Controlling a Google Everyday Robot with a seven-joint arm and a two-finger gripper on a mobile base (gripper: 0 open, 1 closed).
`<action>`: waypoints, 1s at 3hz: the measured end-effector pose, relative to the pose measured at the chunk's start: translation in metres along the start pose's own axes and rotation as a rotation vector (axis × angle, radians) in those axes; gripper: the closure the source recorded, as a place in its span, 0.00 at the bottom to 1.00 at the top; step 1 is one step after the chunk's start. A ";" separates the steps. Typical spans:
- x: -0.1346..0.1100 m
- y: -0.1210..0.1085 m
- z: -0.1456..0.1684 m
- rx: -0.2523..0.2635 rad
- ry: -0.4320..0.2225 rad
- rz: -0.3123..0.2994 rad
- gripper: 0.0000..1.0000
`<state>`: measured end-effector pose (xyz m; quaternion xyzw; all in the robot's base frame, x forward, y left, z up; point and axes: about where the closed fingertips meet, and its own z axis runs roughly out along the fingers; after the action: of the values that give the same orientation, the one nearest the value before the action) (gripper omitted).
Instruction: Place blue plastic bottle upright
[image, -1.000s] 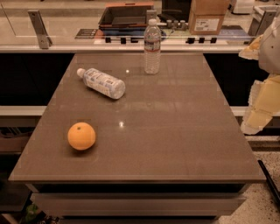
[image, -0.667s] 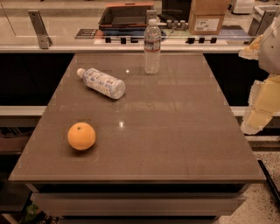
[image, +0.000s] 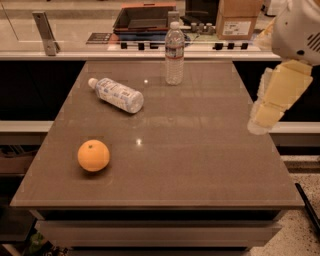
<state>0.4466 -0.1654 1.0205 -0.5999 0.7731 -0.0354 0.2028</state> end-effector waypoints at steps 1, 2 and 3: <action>-0.037 0.001 -0.003 -0.011 -0.049 0.033 0.00; -0.068 -0.005 0.006 -0.017 -0.064 0.092 0.00; -0.099 -0.017 0.026 -0.015 -0.059 0.182 0.00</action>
Offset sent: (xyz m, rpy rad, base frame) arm 0.0444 0.0996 0.0043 0.1418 0.0779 -0.1793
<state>0.4905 -0.0715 1.0290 -0.5293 0.8185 0.0067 0.2232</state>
